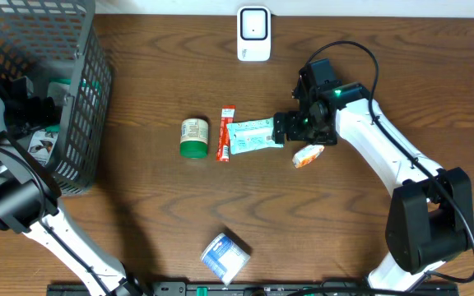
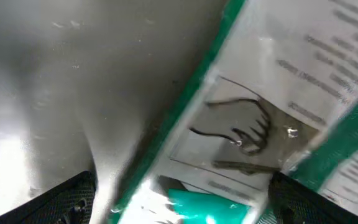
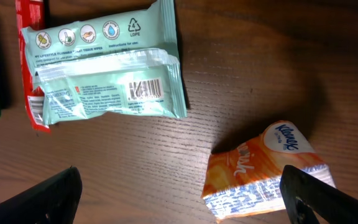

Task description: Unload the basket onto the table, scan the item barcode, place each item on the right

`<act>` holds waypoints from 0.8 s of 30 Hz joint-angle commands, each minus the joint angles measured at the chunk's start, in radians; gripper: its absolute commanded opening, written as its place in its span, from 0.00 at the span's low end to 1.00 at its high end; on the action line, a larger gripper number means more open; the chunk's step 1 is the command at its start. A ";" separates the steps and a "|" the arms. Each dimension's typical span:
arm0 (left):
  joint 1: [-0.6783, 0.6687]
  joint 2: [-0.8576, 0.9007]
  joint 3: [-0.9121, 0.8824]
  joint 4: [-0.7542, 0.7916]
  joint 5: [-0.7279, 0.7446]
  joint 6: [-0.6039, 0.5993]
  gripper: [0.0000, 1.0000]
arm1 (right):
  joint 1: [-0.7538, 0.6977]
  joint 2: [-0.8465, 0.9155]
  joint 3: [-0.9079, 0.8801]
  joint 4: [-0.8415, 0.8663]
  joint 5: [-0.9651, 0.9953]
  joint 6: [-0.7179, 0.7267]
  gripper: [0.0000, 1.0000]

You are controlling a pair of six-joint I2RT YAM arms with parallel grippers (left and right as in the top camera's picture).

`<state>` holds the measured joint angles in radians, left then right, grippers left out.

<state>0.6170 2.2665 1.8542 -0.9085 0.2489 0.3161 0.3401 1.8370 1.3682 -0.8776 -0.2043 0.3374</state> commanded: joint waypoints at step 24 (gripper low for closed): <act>0.021 -0.012 0.006 -0.214 0.461 0.006 0.54 | 0.008 -0.013 0.010 -0.001 0.009 0.014 0.99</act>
<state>0.6395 2.2662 1.8595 -1.0962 0.6312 0.3183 0.3401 1.8370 1.3682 -0.8776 -0.2043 0.3374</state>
